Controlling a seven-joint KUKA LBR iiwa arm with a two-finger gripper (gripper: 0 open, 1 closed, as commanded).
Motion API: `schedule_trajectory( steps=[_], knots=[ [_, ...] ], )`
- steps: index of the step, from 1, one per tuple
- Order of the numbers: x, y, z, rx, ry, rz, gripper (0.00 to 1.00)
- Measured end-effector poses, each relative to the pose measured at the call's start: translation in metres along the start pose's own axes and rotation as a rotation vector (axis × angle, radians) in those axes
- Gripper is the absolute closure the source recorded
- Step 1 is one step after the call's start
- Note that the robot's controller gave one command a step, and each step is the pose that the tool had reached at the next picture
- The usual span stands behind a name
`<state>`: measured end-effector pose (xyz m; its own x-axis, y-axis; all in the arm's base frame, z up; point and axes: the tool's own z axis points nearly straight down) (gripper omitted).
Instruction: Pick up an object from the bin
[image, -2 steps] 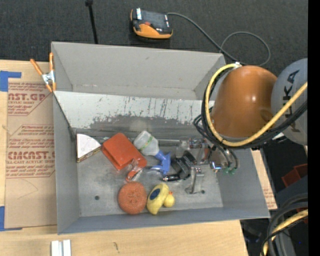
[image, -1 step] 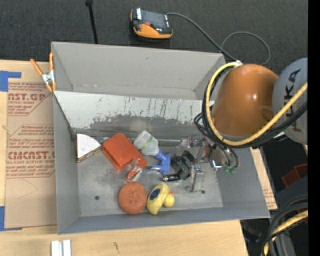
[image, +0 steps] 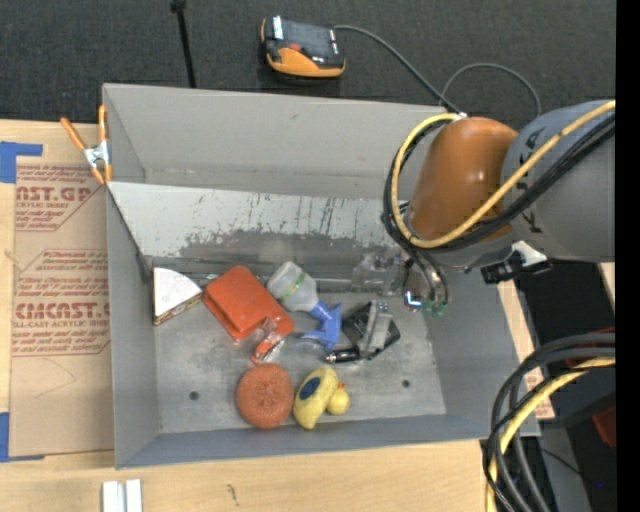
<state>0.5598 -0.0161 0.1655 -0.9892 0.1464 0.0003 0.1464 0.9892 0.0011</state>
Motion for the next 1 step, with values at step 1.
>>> schedule_trajectory(
  steps=[1],
  knots=[
    [0.0015,0.0357,0.0081,0.001,0.001,0.213,0.0]
  ],
)
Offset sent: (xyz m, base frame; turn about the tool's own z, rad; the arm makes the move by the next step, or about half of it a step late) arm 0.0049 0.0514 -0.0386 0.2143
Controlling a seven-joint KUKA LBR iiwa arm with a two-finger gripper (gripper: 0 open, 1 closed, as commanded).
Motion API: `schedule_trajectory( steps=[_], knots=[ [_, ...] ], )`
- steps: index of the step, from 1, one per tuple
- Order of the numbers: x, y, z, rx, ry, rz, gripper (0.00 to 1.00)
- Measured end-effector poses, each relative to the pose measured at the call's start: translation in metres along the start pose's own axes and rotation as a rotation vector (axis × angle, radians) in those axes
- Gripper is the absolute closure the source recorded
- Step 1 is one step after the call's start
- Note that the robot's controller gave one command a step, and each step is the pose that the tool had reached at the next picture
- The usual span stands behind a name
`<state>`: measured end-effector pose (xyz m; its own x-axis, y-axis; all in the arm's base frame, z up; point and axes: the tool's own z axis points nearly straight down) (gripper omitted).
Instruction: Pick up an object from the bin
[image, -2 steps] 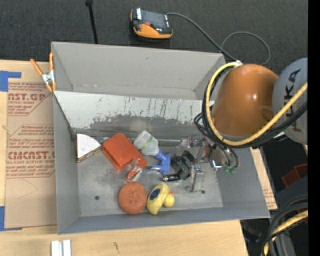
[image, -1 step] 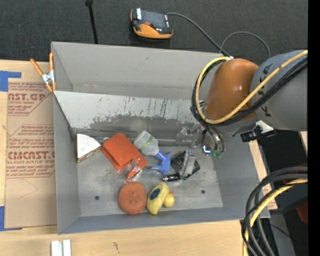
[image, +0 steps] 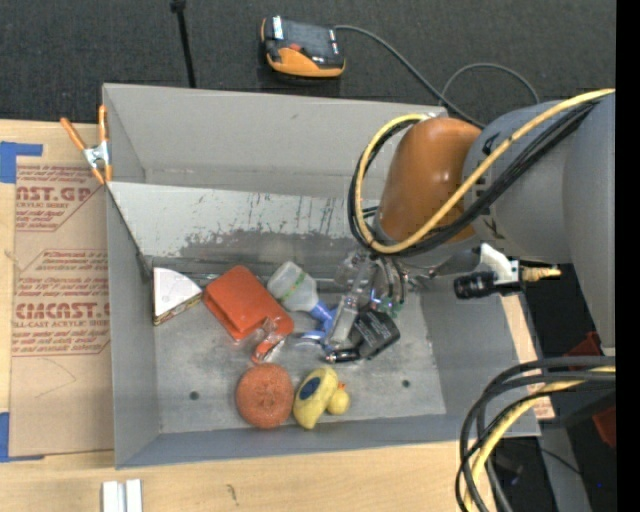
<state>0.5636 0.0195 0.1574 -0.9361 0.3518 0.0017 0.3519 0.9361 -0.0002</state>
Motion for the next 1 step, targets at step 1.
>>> schedule_trajectory(
  steps=[1],
  knots=[
    [0.0051,0.0157,0.0351,0.002,0.003,0.0,0.0]
  ],
)
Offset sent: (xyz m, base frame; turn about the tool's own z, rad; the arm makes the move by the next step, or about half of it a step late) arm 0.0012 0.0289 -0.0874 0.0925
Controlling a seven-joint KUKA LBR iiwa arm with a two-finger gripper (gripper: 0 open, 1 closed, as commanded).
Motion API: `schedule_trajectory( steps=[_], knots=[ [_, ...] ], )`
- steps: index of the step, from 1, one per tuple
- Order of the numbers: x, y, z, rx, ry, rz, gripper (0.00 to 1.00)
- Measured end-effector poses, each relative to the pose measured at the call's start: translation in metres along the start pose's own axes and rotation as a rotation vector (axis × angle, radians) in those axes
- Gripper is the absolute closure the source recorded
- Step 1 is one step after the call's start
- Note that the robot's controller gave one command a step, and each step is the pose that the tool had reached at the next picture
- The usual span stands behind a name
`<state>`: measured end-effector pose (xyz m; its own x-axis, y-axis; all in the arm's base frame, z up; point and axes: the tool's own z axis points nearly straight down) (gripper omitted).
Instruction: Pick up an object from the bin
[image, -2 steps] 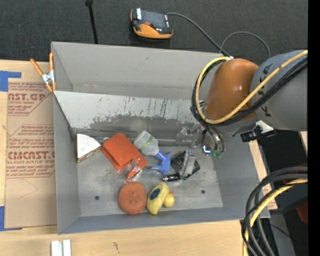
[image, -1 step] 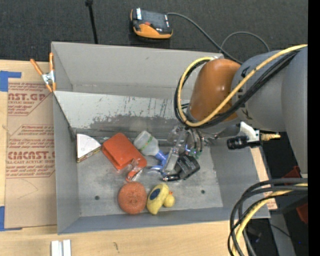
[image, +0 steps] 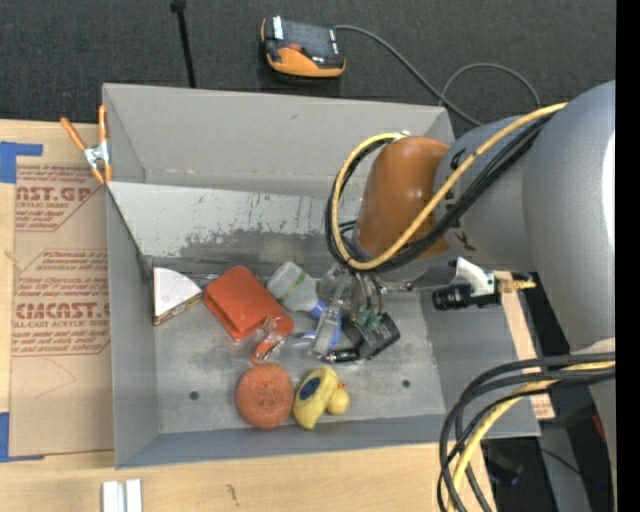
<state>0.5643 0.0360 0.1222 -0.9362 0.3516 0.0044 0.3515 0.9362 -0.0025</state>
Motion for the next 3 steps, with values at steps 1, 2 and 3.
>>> schedule_trajectory(
  steps=[1,2,3],
  knots=[
    [0.004,0.012,0.053,-0.002,-0.002,0.088,0.0],
    [-0.004,0.014,0.064,-0.003,-0.012,0.101,1.0],
    [-0.004,0.014,0.063,-0.003,-0.011,0.102,1.0]
  ],
)
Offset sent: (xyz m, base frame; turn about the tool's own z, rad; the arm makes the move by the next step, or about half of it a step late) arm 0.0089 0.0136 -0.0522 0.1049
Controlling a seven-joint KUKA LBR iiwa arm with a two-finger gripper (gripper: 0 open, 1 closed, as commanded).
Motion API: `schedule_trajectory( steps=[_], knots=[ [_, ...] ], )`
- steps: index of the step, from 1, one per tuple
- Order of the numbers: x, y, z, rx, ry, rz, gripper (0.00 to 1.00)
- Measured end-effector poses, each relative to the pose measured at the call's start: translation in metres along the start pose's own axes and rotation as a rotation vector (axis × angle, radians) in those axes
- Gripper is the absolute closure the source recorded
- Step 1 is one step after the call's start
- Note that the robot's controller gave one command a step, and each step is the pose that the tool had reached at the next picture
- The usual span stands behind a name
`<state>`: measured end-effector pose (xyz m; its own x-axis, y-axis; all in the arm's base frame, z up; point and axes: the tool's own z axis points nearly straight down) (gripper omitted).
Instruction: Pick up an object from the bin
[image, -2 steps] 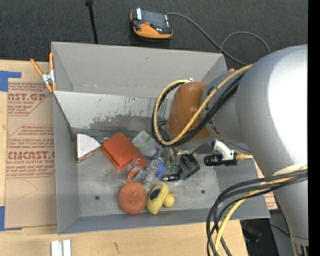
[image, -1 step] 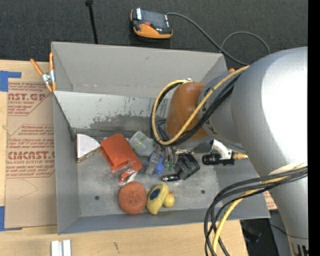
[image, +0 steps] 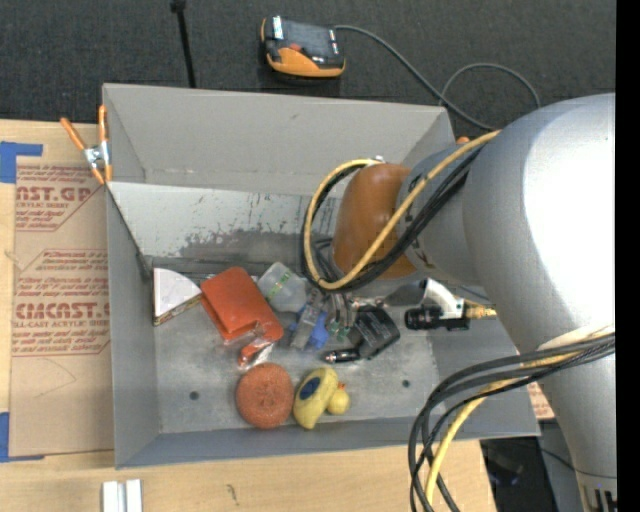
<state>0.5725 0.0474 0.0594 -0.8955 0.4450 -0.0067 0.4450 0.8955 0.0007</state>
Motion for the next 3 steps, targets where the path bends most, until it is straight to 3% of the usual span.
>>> schedule_trajectory(
  steps=[2,3],
  knots=[
    [0.003,-0.001,-0.03,0.004,0.011,0.0,1.0],
    [0.002,0.001,-0.05,0.001,0.008,-0.002,1.0]
  ],
)
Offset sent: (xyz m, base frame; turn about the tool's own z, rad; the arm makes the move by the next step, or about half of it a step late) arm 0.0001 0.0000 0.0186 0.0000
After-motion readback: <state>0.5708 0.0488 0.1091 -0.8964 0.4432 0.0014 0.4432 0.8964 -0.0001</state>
